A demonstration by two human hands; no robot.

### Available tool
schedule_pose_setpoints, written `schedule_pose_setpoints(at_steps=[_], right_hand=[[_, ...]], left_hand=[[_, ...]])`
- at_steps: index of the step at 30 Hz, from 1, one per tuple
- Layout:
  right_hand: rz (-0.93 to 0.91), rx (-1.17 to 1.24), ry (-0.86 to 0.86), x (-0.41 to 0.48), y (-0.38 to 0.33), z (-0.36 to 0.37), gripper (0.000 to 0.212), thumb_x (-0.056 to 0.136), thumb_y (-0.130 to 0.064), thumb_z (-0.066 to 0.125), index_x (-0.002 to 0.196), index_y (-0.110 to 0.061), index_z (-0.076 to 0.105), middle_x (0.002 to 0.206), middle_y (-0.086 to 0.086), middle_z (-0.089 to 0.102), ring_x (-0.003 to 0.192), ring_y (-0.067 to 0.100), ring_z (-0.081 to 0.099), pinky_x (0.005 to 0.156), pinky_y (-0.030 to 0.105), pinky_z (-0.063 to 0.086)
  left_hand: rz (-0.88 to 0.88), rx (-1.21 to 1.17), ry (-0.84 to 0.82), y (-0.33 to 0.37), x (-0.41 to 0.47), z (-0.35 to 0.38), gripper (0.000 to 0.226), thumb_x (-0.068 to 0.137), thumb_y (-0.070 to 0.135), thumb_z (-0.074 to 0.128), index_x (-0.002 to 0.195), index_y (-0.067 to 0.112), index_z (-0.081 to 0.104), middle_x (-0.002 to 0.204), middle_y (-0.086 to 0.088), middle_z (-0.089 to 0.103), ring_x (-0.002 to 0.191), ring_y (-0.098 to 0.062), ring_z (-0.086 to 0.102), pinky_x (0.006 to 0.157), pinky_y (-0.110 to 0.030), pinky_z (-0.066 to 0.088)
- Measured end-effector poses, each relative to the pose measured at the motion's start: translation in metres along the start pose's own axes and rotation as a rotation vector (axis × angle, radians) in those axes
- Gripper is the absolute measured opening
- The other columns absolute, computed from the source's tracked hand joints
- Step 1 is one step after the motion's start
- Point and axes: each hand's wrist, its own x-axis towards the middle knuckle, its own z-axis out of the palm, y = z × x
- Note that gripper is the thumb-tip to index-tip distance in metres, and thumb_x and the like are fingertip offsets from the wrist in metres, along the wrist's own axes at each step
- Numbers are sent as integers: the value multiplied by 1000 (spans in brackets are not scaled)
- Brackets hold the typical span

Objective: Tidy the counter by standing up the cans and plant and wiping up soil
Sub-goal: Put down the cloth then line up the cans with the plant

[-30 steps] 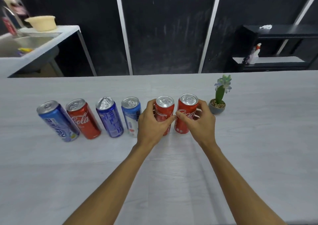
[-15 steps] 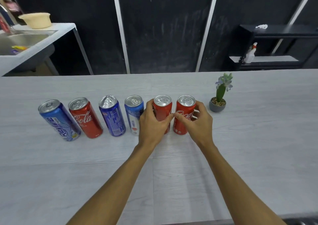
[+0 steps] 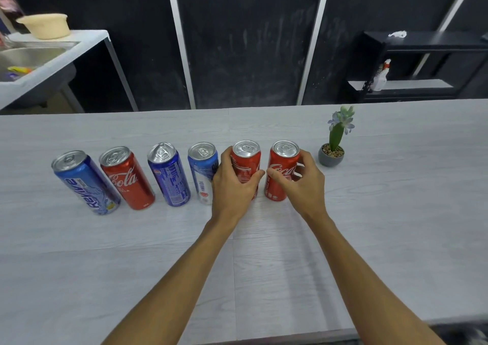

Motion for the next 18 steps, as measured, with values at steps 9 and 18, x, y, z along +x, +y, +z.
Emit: schedule_pose_setpoints(at_steps=[9, 18], right_hand=[[4, 9, -2, -2, -1, 0, 70, 73, -37, 81, 133, -19, 47, 125, -4, 59, 111, 11, 59, 91, 30, 54], [-18, -25, -17, -16, 0, -5, 77, 75, -32, 80, 140, -23, 39, 135, -4, 53, 115, 7, 54, 92, 17, 47]], left_hand=[[-15, -22, 1, 3, -3, 0, 84, 76, 41, 77, 143, 27, 28, 142, 1, 45, 130, -18, 42, 101, -34, 41], [-19, -57, 15, 3, -13, -2, 86, 77, 36, 76, 146, 30, 25, 148, 4, 39, 135, -15, 38, 101, -31, 38]])
